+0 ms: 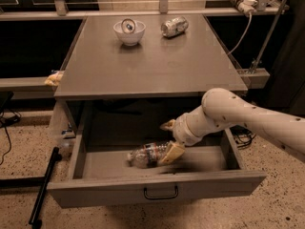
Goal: Pick water bottle from top drawer and place on counter
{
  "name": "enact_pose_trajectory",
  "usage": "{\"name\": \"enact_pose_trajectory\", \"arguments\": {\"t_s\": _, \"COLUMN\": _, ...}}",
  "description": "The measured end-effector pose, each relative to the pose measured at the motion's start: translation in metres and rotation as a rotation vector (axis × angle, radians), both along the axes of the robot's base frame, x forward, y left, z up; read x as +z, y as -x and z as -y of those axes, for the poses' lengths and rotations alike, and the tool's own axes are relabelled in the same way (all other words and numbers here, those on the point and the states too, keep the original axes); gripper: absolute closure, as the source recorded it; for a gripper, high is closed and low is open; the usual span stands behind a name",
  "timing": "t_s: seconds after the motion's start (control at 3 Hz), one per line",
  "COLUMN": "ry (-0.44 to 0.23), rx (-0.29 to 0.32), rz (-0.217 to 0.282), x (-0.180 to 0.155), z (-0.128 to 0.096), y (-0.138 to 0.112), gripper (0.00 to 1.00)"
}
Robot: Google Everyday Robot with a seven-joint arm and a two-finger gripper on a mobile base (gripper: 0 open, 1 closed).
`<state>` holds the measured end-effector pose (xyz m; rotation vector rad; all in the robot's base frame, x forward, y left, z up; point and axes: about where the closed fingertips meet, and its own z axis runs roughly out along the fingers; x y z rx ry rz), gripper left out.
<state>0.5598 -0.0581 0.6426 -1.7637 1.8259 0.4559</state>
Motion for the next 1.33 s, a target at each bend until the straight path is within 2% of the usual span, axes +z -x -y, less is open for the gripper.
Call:
{"name": "enact_pose_trajectory", "arguments": {"t_s": 0.33, "ry": 0.010, "rx": 0.002, "rz": -0.002, "x": -0.009, "z": 0.007, "y": 0.002, "gripper": 0.29}}
{"name": "enact_pose_trajectory", "arguments": {"t_s": 0.67, "ry": 0.048, "rx": -0.018, "rz": -0.021, "x": -0.016, "z": 0.022, "y": 0.013, "gripper": 0.48}}
{"name": "enact_pose_trajectory", "arguments": {"t_s": 1.0, "ry": 0.109, "rx": -0.032, "rz": -0.035, "x": -0.006, "z": 0.033, "y": 0.031, "gripper": 0.71}}
{"name": "enact_pose_trajectory", "arguments": {"t_s": 1.33, "ry": 0.180, "rx": -0.046, "rz": -0.024, "x": 0.029, "z": 0.039, "y": 0.047, "gripper": 0.95}}
